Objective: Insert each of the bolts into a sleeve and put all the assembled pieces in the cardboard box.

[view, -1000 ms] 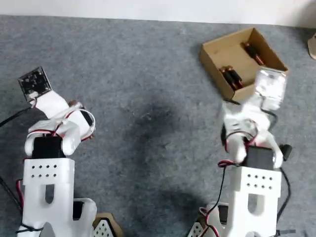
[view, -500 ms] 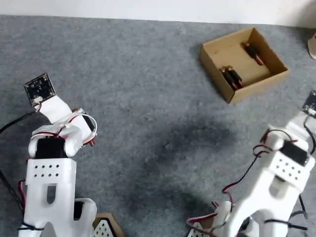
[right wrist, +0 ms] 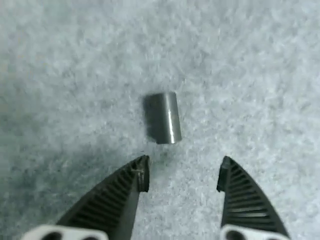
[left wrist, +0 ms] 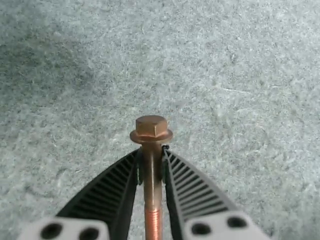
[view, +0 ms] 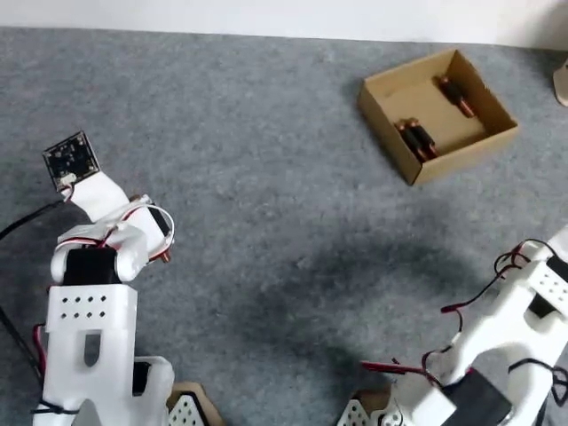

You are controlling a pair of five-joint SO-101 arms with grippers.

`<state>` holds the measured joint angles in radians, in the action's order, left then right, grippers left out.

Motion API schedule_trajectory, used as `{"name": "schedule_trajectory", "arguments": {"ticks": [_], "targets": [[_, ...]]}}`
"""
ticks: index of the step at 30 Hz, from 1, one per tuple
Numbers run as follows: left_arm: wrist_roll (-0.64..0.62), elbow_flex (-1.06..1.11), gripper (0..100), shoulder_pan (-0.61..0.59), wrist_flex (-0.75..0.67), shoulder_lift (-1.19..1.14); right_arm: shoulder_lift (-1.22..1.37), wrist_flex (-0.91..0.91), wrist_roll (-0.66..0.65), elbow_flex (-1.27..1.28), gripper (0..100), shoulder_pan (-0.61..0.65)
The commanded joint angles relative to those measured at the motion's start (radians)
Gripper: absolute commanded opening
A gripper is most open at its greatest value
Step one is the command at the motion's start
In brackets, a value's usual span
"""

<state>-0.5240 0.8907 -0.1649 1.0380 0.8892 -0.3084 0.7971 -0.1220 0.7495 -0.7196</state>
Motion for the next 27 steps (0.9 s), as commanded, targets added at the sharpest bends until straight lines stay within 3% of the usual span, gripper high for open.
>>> {"name": "schedule_trajectory", "arguments": {"ticks": [1, 13, 21, 24, 27], "targets": [[-0.002, -0.012, 0, 0.018, 0.000, 0.031, 0.028, -0.070, -0.012, -0.051, 21.9, -0.012], [-0.002, -0.012, 0, 0.018, 0.002, 0.031, 0.217, -0.277, -0.049, -0.068, 20.9, -0.004], [-0.002, -0.010, 0, 0.019, 0.002, 0.031, 0.433, -0.274, -0.038, -0.260, 9.6, -0.005], [-0.002, -0.010, 0, 0.022, 0.002, 0.031, 0.473, -0.272, -0.038, -0.286, 0.0, -0.002], [-0.002, -0.010, 0, 0.042, 0.003, 0.031, 0.473, -0.269, -0.040, -0.285, 1.0, 0.018]]}}
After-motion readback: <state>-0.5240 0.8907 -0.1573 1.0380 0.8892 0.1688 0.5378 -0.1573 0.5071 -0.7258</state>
